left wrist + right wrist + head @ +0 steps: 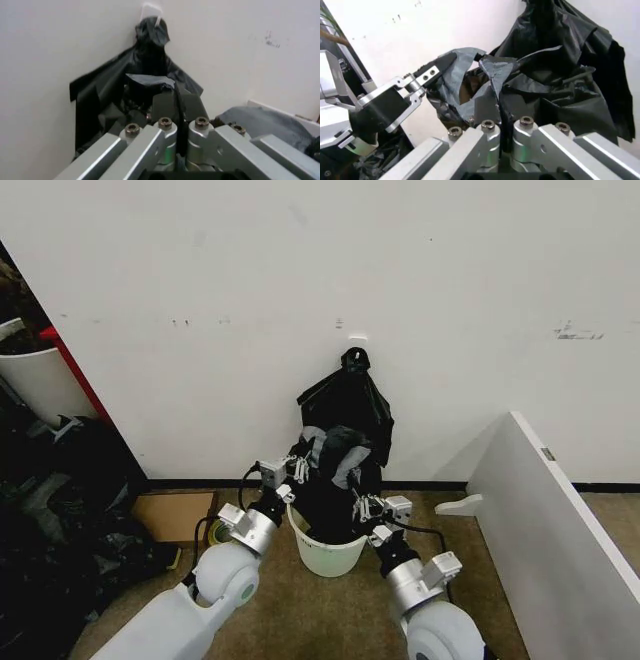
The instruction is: Place the garbage bag over the trash bin.
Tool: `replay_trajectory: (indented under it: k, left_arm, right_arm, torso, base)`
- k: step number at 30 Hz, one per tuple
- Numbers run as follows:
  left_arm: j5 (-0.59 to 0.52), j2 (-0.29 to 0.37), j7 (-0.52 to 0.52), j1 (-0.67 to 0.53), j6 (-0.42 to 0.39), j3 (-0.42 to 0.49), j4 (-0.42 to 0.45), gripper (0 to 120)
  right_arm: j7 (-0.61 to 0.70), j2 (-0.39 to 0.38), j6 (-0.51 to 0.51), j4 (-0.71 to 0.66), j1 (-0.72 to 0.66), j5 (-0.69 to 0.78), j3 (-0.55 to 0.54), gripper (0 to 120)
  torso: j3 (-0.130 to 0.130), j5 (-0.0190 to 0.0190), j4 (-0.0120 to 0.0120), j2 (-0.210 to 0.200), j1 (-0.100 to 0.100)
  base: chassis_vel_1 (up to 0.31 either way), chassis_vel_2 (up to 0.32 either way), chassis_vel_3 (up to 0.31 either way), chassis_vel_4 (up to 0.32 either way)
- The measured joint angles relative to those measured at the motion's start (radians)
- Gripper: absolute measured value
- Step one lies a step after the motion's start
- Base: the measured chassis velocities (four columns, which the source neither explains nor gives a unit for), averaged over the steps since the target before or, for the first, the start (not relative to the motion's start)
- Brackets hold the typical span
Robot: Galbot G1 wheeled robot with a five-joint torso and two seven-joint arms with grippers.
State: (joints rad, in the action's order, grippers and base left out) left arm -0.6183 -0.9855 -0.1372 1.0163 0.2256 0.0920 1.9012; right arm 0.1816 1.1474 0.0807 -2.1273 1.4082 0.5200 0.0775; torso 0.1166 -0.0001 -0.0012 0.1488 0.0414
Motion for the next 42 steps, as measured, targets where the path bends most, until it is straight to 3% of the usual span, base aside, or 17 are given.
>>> replay_trajectory:
  k: [9,19,25,35,42]
  left_arm:
    - [-0.105,-0.002,-0.047,-0.033,-0.042,0.026,-0.023,0]
    - [-0.306,0.055,-0.071,-0.082,-0.165,0.091,0.048,0]
    - [-0.395,0.055,-0.109,-0.111,-0.2,0.122,0.062,0]
    - [-0.644,0.084,-0.18,-0.178,-0.316,0.141,0.092,0]
    - [-0.673,0.056,-0.184,-0.179,-0.326,0.141,0.087,0]
  right_arm:
    - [0.038,0.005,-0.027,0.019,-0.031,-0.006,0.0,0]
    - [0.106,-0.029,-0.131,-0.03,0.024,-0.024,0.016,0]
    - [0.133,-0.043,-0.189,-0.05,0.022,-0.01,0.029,0]
    - [0.026,-0.181,-0.187,0.021,-0.068,0.133,0.032,0]
    - [0.024,-0.247,-0.219,-0.008,-0.093,0.162,0.041,0]
  torso:
    - [0.0,0.0,0.0001,0.0,0.0]
    - [0.0,-0.0001,-0.0001,0.0,0.0]
    - [0.0,-0.0001,0.0,0.0,0.0]
    - [0.0,0.0002,0.0003,0.0,0.0]
    - [0.0,-0.0001,0.0,0.0,0.0]
  base:
    - [0.0,0.0,0.0,0.0]
    - [0.0,0.0,0.0,0.0]
    - [0.0,0.0,0.0,0.0]
    - [0.0,0.0,0.0,0.0]
    - [0.0,0.0,0.0,0.0]
